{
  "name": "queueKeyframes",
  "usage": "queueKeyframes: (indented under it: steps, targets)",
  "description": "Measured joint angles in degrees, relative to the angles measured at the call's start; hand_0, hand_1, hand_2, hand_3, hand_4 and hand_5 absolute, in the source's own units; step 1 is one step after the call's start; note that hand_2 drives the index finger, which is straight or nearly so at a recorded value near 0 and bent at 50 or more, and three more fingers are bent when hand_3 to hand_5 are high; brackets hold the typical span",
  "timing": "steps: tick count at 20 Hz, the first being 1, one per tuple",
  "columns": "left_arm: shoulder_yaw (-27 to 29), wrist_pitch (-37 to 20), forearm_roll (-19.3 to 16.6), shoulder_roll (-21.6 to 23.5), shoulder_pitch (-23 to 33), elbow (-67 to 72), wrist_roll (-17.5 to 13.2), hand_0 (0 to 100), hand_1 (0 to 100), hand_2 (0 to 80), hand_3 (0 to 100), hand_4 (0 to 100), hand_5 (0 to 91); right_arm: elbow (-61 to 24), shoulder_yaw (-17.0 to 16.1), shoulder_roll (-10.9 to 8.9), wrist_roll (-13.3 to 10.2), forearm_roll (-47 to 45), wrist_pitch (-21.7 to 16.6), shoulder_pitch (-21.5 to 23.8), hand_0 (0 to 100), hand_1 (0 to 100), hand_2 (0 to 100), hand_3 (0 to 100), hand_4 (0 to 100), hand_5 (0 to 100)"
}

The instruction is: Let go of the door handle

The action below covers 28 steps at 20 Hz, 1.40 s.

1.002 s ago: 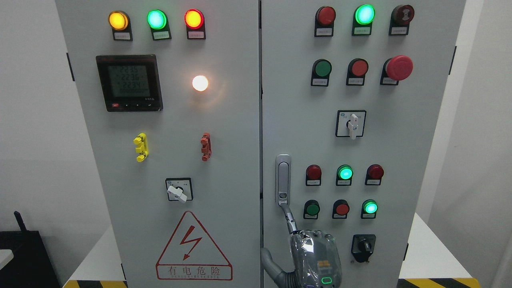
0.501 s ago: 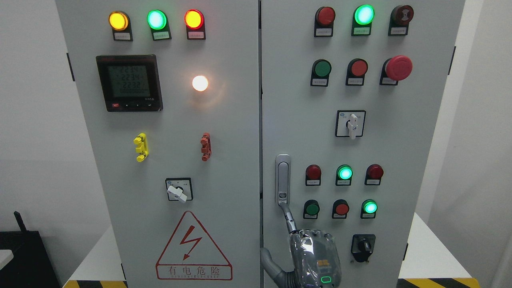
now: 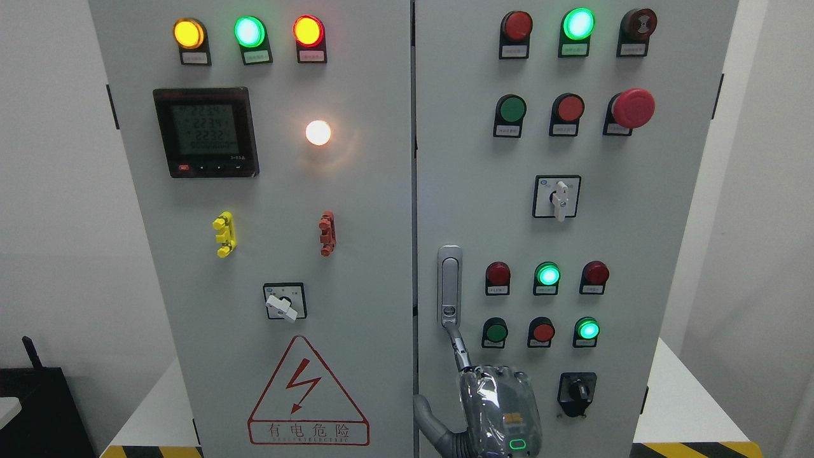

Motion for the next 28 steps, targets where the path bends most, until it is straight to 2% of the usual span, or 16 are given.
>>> queueKeyframes:
  steps: [28]
  targets:
    - [0.0, 0.0, 0.0, 0.0, 0.0, 0.0, 0.0, 12, 39, 0.0, 0, 0, 0.0, 0.0, 0.0, 0.02, 1.0, -0.1, 0.2, 0.5, 31, 29, 0, 100, 100, 100]
